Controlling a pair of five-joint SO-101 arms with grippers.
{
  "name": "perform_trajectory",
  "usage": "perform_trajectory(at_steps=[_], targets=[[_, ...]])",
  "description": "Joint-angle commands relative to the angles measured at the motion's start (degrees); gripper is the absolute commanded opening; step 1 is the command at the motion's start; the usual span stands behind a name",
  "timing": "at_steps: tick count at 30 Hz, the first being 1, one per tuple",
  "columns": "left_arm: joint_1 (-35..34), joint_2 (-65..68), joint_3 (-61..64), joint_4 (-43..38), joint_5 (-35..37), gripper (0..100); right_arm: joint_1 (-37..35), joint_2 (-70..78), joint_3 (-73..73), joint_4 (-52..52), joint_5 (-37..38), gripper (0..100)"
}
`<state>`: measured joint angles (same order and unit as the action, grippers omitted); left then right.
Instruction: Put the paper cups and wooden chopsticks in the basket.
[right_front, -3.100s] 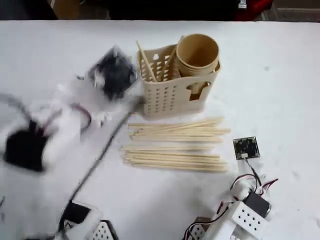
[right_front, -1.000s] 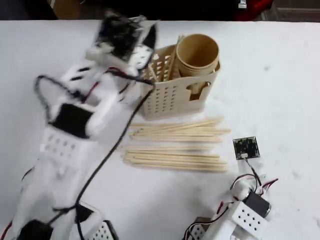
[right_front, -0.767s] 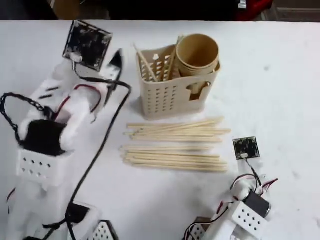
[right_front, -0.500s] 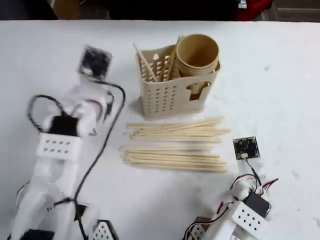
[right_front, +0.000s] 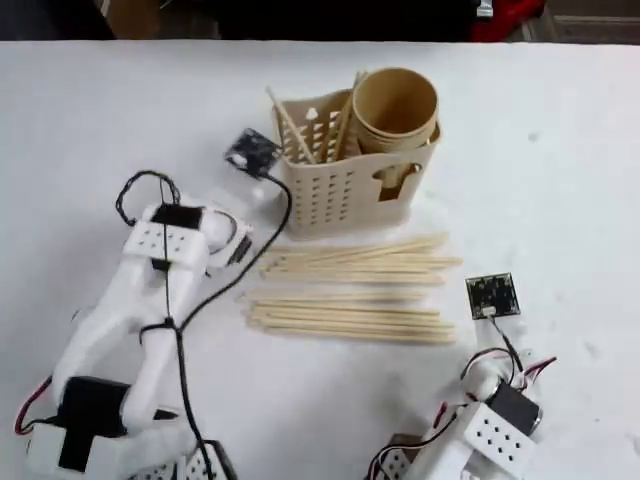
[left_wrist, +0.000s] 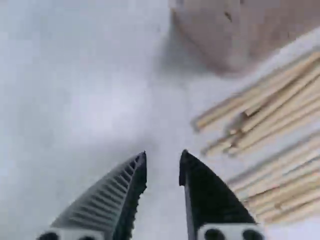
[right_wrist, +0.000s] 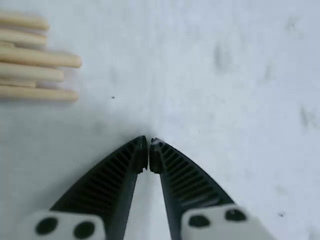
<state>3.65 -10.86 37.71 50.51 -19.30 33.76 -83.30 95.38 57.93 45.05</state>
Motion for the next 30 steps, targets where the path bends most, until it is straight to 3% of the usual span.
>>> perform_trajectory(at_steps=[1, 8, 14, 23, 30], targets=[[1.8, -2.42, -2.9, 5.71, -7.91, 12, 1.1, -0.31, -0.18, -0.92, 0.7, 2.4], [4.79, -18.33, 11.08, 10.81, -24.79, 6, 1.1, -0.31, -0.18, -0.92, 0.7, 2.4], [6.9, -26.95, 14.68, 18.29, -26.99, 14, 1.1, -0.31, -0.18, -0.92, 0.7, 2.4], [21.05, -16.84, 4.48, 23.38, -26.55, 16, 1.1, -0.31, -0.18, -0.92, 0.7, 2.4], [24.48, 1.54, -6.42, 21.1, -26.55, 16, 1.1, -0.31, -0.18, -0.92, 0.7, 2.4]])
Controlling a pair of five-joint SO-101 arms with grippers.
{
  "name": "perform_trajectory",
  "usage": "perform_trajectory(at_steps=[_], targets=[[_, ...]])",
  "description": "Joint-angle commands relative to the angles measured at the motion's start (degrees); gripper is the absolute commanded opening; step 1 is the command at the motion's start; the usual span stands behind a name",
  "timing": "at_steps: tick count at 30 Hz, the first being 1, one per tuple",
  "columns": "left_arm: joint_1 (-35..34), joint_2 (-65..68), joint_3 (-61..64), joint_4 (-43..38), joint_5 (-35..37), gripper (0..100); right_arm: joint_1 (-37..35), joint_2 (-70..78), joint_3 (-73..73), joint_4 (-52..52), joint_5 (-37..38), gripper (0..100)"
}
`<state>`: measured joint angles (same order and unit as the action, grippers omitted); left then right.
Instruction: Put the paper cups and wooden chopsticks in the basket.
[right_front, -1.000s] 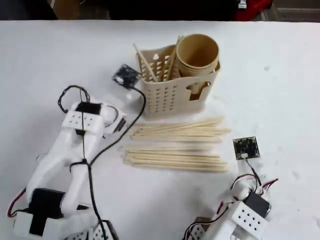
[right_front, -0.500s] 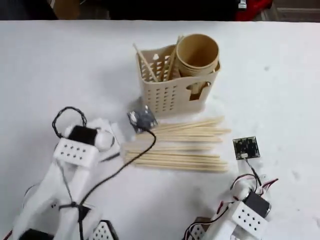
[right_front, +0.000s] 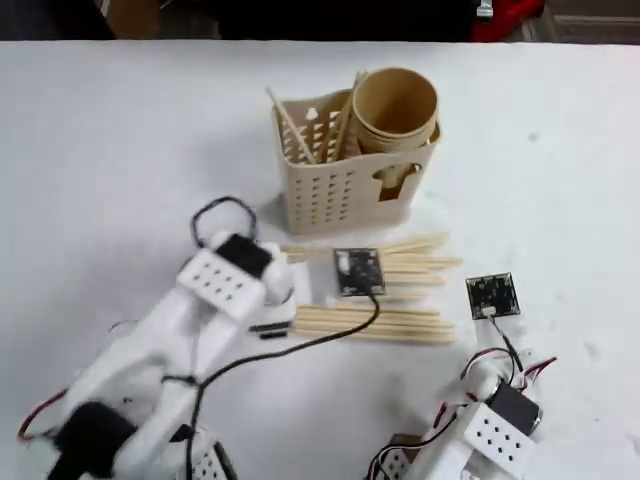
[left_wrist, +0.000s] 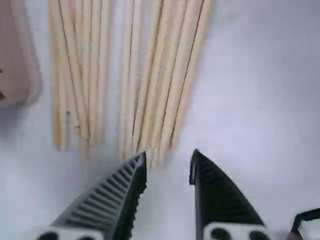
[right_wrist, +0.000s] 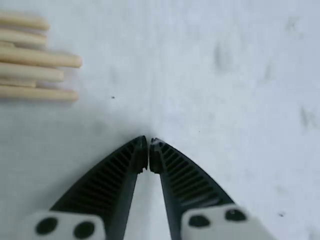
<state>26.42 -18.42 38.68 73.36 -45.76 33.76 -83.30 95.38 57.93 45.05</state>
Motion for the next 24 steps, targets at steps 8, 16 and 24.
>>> perform_trajectory(at_steps=[8, 16, 24], targets=[[1.71, 19.74, -12.13, -10.02, -0.53, 16, 1.1, -0.31, -0.18, -0.92, 0.7, 2.4], [1.36, 29.05, -12.48, -15.65, -0.62, 16, 1.1, -0.31, -0.18, -0.92, 0.7, 2.4], [-0.84, 29.67, -15.56, -12.75, -0.62, 2, 1.1, -0.31, -0.18, -0.92, 0.7, 2.4]])
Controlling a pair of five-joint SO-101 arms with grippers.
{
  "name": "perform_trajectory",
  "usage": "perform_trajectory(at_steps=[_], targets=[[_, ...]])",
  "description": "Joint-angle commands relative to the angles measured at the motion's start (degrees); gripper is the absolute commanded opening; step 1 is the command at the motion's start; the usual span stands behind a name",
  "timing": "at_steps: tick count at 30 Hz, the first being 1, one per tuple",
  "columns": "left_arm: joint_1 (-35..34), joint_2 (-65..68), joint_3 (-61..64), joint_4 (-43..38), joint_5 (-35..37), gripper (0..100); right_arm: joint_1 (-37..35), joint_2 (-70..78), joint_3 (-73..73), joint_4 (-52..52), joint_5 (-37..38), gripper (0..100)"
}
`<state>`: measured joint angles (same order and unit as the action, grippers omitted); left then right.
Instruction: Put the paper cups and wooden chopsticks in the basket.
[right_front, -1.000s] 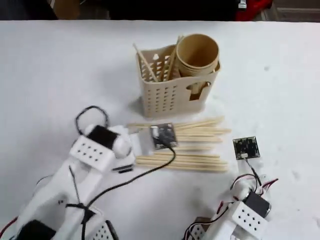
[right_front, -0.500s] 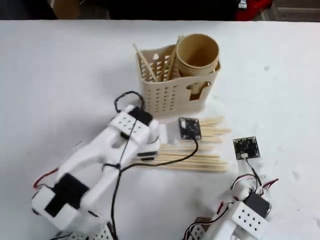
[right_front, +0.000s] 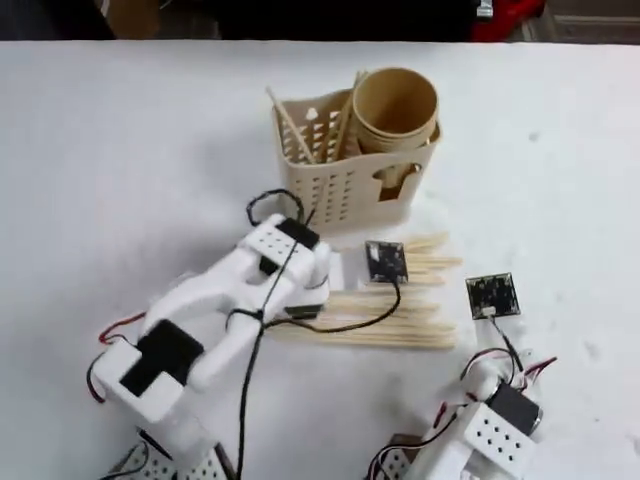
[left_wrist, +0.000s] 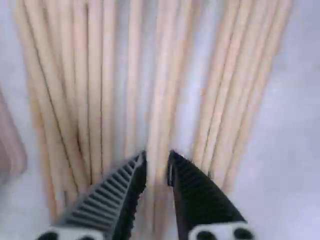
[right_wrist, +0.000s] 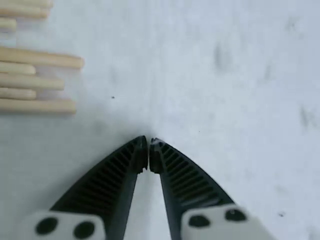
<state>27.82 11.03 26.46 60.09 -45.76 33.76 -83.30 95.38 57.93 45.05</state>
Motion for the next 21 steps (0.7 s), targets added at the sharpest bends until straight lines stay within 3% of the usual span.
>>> perform_trajectory(at_steps=[1, 10, 21], targets=[[-2.77, 0.22, -3.96, 1.32, -0.7, 2, 1.1, -0.31, -0.18, -0.92, 0.7, 2.4], [-12.62, 0.22, -10.99, 13.36, -4.13, 2, 1.1, -0.31, -0.18, -0.92, 0.7, 2.4], [-33.19, 0.13, -12.57, 17.49, -18.2, 2, 1.1, -0.31, -0.18, -0.92, 0.7, 2.4]])
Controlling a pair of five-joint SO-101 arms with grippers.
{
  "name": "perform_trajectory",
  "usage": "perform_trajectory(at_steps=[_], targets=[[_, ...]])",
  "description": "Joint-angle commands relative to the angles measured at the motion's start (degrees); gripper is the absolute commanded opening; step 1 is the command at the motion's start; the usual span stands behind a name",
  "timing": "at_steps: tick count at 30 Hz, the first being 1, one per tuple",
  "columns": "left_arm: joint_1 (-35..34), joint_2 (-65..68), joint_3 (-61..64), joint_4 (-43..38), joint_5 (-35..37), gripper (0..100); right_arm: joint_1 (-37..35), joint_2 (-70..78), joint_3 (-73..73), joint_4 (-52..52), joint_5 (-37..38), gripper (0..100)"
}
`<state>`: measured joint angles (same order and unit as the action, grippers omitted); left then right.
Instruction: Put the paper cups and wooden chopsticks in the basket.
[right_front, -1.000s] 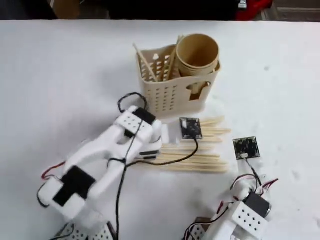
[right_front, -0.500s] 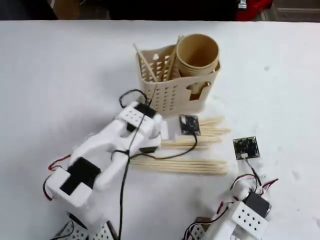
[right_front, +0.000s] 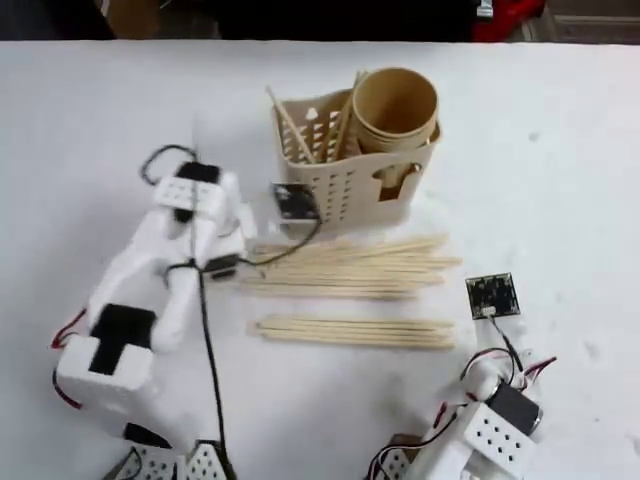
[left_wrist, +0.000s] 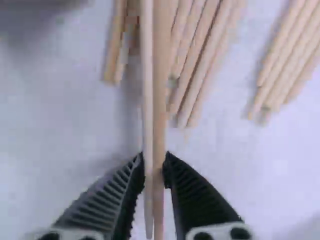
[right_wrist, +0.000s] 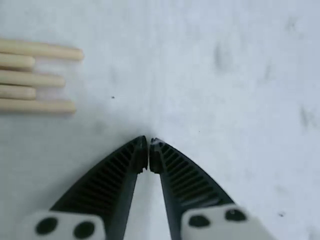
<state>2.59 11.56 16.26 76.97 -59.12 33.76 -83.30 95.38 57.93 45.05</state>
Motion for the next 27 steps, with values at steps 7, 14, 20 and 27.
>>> perform_trajectory(at_steps=[7, 14, 20, 27], targets=[[-22.9, -4.79, -1.85, 0.62, -14.33, 2, 1.1, -0.31, -0.18, -0.92, 0.7, 2.4], [-30.81, -7.78, 0.18, 0.18, -15.03, 2, 1.1, -0.31, -0.18, -0.92, 0.7, 2.4], [-27.03, -7.78, 8.62, -11.87, 11.6, 2, 1.1, -0.31, -0.18, -0.92, 0.7, 2.4], [-17.27, -8.22, 12.84, -17.76, 29.19, 6, 1.1, -0.31, -0.18, -0.92, 0.7, 2.4]])
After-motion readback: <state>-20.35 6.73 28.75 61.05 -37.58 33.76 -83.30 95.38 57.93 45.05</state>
